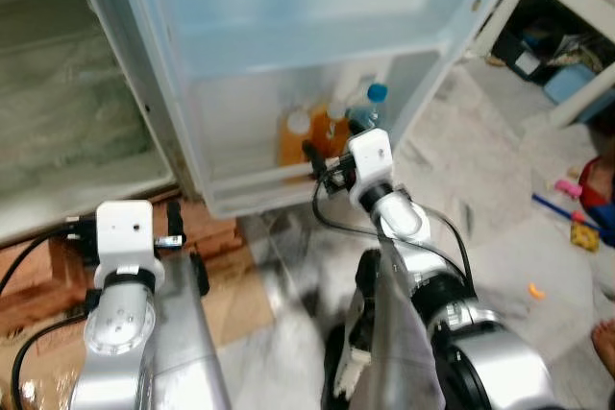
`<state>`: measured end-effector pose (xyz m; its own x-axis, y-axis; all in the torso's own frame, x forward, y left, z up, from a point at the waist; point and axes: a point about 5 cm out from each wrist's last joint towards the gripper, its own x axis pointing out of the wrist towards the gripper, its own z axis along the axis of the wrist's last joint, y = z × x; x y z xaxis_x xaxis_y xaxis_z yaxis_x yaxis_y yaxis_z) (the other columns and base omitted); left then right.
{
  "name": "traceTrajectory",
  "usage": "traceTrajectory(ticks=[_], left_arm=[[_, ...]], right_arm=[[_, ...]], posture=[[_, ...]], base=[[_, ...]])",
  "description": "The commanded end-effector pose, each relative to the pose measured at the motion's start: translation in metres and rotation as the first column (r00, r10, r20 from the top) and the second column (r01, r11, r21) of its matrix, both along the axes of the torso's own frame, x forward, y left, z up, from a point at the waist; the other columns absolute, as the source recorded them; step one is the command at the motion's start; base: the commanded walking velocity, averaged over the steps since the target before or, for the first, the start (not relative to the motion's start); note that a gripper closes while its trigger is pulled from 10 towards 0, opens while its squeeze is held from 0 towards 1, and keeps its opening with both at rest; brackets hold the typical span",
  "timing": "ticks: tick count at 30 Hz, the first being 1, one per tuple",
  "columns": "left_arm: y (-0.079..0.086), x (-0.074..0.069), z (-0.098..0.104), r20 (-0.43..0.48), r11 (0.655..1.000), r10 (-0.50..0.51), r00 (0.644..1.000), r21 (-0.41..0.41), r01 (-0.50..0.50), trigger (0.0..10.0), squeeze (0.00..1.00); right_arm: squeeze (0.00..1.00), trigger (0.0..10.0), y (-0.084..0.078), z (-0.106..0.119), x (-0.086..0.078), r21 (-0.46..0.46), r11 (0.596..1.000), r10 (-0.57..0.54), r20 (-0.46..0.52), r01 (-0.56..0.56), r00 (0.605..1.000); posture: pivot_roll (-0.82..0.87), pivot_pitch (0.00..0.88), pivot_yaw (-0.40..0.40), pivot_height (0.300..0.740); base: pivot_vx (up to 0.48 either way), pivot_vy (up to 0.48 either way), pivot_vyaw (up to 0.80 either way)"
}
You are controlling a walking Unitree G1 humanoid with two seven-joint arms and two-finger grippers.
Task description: Restocking fridge
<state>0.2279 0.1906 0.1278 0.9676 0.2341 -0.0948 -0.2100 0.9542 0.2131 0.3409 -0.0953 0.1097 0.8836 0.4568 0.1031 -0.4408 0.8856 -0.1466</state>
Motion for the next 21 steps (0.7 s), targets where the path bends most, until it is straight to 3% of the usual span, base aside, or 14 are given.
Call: traceTrajectory(ticks=[1, 6, 7, 9, 11, 17, 18, 19, 21], left_arm=[[0.001, 0.005, -0.003, 0.007, 1.000, 0.001, 1.000, -0.011, -0.001, 10.0, 0.00], [0.002, 0.012, -0.003, 0.025, 1.000, -0.004, 1.000, -0.021, 0.005, 10.0, 0.00], [0.000, 0.022, -0.003, 0.036, 1.000, -0.009, 0.999, -0.026, 0.010, 10.0, 0.00], [-0.002, 0.028, 0.000, 0.052, 1.000, -0.016, 0.999, -0.005, 0.017, 10.0, 0.00], [-0.004, 0.036, 0.000, 0.073, 0.999, -0.040, 0.997, 0.002, 0.040, 10.0, 0.00], [-0.008, 0.050, -0.001, 0.082, 0.998, -0.059, 0.995, -0.001, 0.059, 10.0, 0.00], [-0.011, 0.054, 0.001, 0.097, 0.997, -0.077, 0.992, 0.012, 0.076, 10.0, 0.00], [-0.013, 0.055, 0.001, 0.102, 0.996, -0.085, 0.991, 0.021, 0.083, 10.0, 0.00], [-0.013, 0.055, 0.001, 0.105, 0.996, -0.093, 0.990, 0.028, 0.090, 10.0, 0.00]], right_arm=[[1.00, 10.0, -0.011, 0.014, -0.007, 0.053, 0.998, -0.020, 0.054, 0.017, 0.998], [1.00, 10.0, -0.017, 0.018, -0.018, 0.083, 0.996, -0.031, 0.076, 0.025, 0.997], [1.00, 10.0, -0.026, 0.016, -0.029, 0.102, 0.994, -0.054, 0.073, 0.047, 0.996], [1.00, 10.0, -0.035, 0.013, -0.037, 0.138, 0.986, -0.097, 0.048, 0.090, 0.994], [1.00, 10.0, -0.047, 0.010, -0.036, 0.177, 0.970, -0.171, 0.002, 0.168, 0.985], [1.00, 10.0, -0.058, 0.015, -0.030, 0.183, 0.960, -0.221, 0.018, 0.214, 0.975], [0.15, 10.0, -0.058, 0.020, -0.029, 0.198, 0.959, -0.214, 0.026, 0.205, 0.976], [0.00, 10.0, -0.058, 0.022, -0.028, 0.197, 0.959, -0.213, 0.023, 0.204, 0.977], [0.00, 10.0, -0.057, 0.023, -0.029, 0.190, 0.961, -0.210, 0.020, 0.202, 0.978]], posture=[[0.15, 0.005, -0.090, 0.468], [0.13, 0.000, -0.079, 0.468], [0.11, 0.000, -0.067, 0.468], [0.11, 0.000, -0.064, 0.468], [0.09, 0.000, -0.055, 0.468], [0.06, 0.000, -0.041, 0.468], [0.05, 0.000, -0.039, 0.473], [0.05, 0.000, -0.038, 0.478], [0.05, 0.000, -0.038, 0.483]], base=[[0.000, 0.000, 0.00], [0.000, 0.000, 0.00], [0.000, 0.000, 0.00], [0.000, 0.000, 0.00], [0.000, 0.000, 0.00], [0.000, 0.000, 0.00], [0.000, 0.000, 0.00], [0.000, 0.000, 0.00], [0.000, 0.000, 0.00]])
